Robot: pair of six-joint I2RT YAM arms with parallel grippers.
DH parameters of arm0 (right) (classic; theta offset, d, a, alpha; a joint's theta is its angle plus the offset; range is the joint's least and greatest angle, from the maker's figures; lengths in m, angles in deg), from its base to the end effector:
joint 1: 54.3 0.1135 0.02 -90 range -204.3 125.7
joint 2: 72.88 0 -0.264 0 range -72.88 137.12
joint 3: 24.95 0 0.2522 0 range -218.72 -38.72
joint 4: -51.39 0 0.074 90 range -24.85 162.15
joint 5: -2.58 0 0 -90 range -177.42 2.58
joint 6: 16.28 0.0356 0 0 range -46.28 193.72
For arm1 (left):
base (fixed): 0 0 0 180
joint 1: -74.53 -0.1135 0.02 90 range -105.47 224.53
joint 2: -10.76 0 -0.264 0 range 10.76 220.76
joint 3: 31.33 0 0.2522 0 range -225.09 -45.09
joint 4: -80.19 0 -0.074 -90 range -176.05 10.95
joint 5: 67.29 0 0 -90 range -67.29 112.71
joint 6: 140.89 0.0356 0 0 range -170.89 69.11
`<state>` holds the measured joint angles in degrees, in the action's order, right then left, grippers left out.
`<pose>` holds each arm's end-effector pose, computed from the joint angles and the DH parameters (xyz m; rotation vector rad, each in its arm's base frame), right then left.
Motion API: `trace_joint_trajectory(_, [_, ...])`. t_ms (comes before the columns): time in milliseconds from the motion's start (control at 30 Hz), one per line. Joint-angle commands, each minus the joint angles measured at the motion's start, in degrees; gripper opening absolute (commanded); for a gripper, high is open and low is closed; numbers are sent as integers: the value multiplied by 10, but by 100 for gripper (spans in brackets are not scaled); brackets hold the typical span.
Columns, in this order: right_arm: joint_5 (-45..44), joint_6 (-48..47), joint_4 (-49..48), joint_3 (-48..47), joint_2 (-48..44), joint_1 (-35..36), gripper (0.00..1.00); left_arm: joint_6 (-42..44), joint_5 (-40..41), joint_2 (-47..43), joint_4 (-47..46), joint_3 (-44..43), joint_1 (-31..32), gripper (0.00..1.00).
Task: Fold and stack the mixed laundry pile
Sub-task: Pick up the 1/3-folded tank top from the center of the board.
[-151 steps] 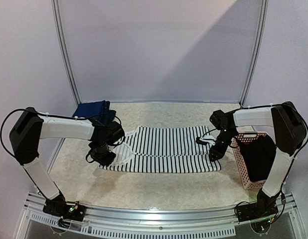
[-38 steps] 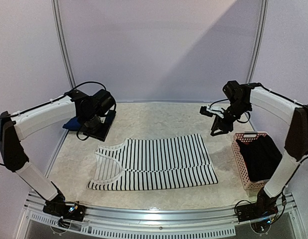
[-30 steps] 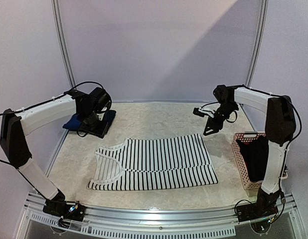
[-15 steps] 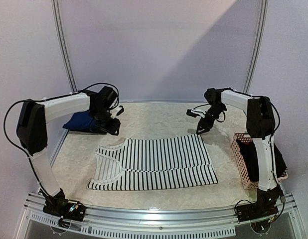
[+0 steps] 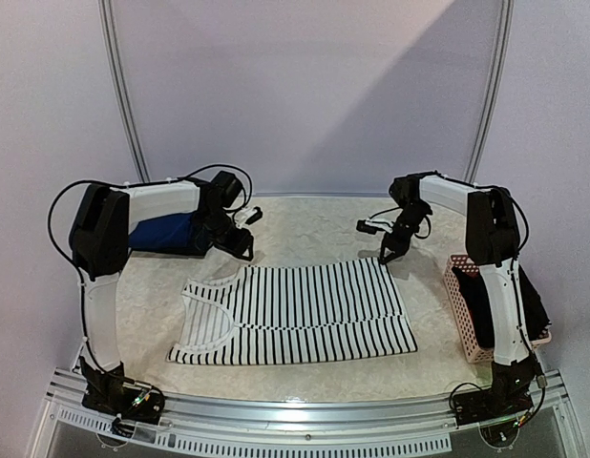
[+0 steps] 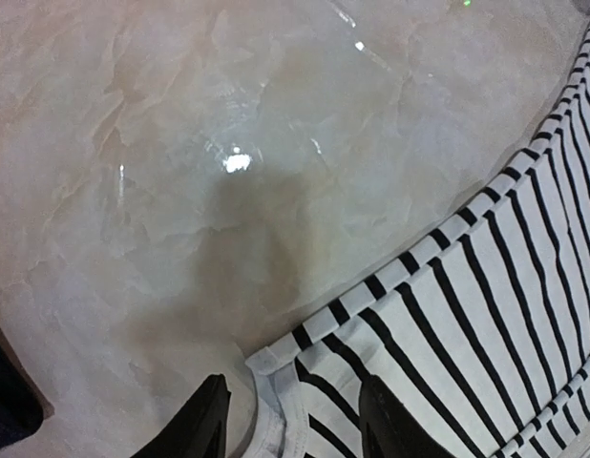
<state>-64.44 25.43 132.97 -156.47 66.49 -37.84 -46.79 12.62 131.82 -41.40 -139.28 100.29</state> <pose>0.4480 0.1469 0.1442 -1.5915 2.5046 0.5760 0.3903 -0.1953 0.1790 0.7709 2.7330 -0.3330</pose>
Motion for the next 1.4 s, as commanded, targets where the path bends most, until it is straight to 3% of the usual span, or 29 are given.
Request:
trace_joint_trajectory(0, [2,-10,13,-3,9,-3,4,19,-28,24,-7,-13,-17,47])
trace_joint_trajectory(267, [-15,-14,11,1,8,-5,0,19,-57,57,-12,-24,-31,44])
trace_joint_trajectory(500, [-22,-12,10,4,5,-5,0,29,-100,83,-6,-29,-39,36])
trace_joint_trajectory(767, [-22,-9,4,12,4,-6,0,36,-130,84,-6,-18,-47,35])
trace_joint_trajectory(1000, [-25,-3,-4,15,4,-7,0,33,-141,82,-4,-17,-60,18])
trace_joint_trajectory(1367, [-27,8,-12,15,3,-8,0,44,-168,92,20,-20,-63,26])
